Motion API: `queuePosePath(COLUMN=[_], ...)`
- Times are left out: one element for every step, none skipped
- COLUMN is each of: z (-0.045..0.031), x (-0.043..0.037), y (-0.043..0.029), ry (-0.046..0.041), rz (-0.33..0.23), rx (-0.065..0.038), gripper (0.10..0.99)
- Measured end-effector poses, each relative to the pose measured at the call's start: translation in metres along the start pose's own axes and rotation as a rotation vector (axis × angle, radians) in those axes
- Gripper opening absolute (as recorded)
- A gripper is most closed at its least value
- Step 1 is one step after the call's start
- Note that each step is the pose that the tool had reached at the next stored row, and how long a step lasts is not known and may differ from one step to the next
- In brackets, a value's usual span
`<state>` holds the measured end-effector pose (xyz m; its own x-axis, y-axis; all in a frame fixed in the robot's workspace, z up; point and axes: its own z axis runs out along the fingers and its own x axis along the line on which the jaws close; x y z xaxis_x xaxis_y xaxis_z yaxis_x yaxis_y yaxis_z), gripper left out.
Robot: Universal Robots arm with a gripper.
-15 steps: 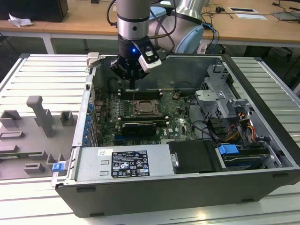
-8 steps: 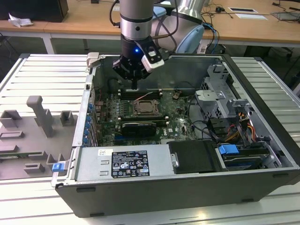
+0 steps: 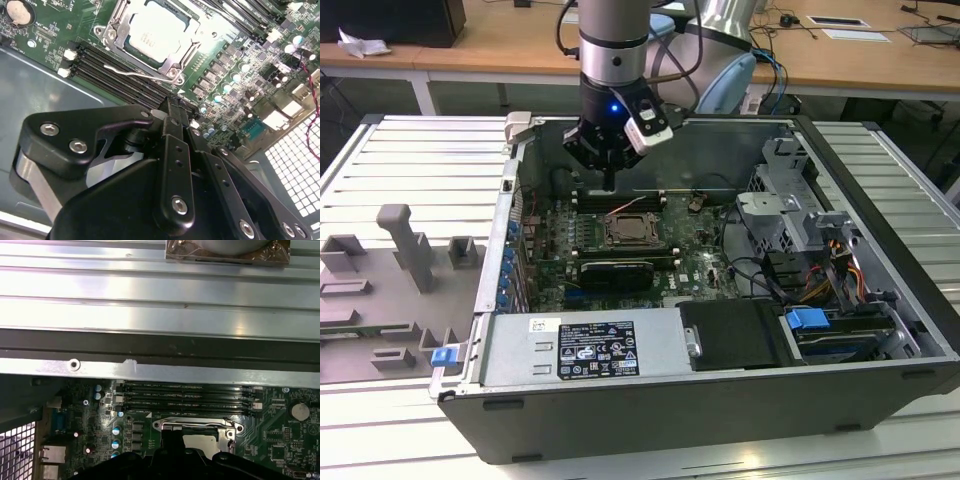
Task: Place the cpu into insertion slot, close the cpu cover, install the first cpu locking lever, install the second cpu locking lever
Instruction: 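Install the first cpu locking lever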
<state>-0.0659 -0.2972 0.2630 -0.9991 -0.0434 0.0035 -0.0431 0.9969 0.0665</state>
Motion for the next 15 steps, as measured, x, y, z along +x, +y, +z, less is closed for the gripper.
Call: queuePosePath(z=[0.0001,0.0001,0.0001,0.0002,0.0002,0.0003,0.0003,0.0004,0.0006,0.0009,0.0013,0.0018,0.0027,0.004,0.0048], x=[-0.0006,-0.0009,-0.0012,-0.0017,-0.002,-0.0024,-0.0027,-0.0031,-0.0042,-0.005,-0.0057,-0.0061,-0.0064,-0.0065,-0.0064], y=[0.0,0.0,-0.0001,-0.0001,-0.0001,-0.0001,-0.0001,-0.0002,-0.0002,-0.0002,-0.0003,-0.0005,-0.001,-0.0018,-0.002], ry=[0.0,0.0001,0.0001,0.0001,0.0001,0.0,0.0001,0.0,0.0,-0.0001,-0.0001,-0.0003,-0.001,-0.0045,-0.0086], rz=[0.0,0.0,0.0,0.0,0.0,0.0,0.0,0.0,0.0,0.0,0.0,0.0,0.0,0.0,0.0], rx=[0.0,0.0,0.0,0.0,0.0,0.0,0.0,0.0,0.0,0.0,0.0,-0.002,-0.007,-0.01,-0.01], gripper=[0.106,0.106,0.106,0.106,0.106,0.106,0.106,0.106,0.106,0.106,0.106,0.106,0.106,0.106,0.106])
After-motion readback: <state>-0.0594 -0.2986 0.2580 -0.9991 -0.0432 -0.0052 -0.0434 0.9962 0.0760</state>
